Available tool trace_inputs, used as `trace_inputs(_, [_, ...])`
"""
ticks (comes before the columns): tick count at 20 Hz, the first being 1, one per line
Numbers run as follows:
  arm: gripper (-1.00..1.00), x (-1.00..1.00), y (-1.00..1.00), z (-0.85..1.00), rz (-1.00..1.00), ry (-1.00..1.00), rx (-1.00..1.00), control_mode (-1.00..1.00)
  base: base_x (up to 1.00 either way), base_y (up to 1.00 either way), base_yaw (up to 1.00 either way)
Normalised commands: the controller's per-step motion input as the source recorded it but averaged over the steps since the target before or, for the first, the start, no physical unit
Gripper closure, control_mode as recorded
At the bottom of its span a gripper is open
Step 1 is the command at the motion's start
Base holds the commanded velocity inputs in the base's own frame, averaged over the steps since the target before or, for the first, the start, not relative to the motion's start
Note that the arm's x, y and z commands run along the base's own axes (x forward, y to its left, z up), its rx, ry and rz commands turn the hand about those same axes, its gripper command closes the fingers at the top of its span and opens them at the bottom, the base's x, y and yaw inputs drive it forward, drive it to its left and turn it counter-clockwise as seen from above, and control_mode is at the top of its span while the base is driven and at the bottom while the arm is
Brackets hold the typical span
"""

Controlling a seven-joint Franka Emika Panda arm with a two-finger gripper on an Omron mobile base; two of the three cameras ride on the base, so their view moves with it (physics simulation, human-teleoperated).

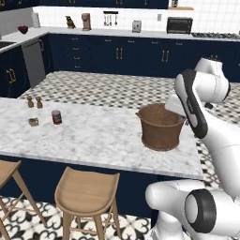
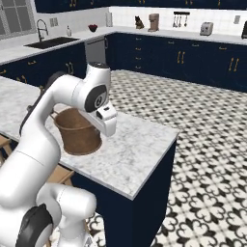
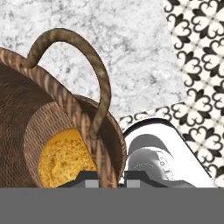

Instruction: Open the cabinet, pick up the bread from the cabinet and place it in the basket. Then move the basket to the dining counter.

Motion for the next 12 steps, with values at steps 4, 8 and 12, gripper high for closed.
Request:
trace_inputs(4, [1.00,1.00,0.03,-0.13,0.00,0.00,0.00,-1.00,0.00,0.00,0.00])
trace_inputs(8, [1.00,1.00,0.00,-0.32,0.00,0.00,0.00,-1.00,0.00,0.00,0.00])
trace_inputs(12, [1.00,1.00,0.23,-0.46,0.00,0.00,0.00,-1.00,0.00,0.00,0.00])
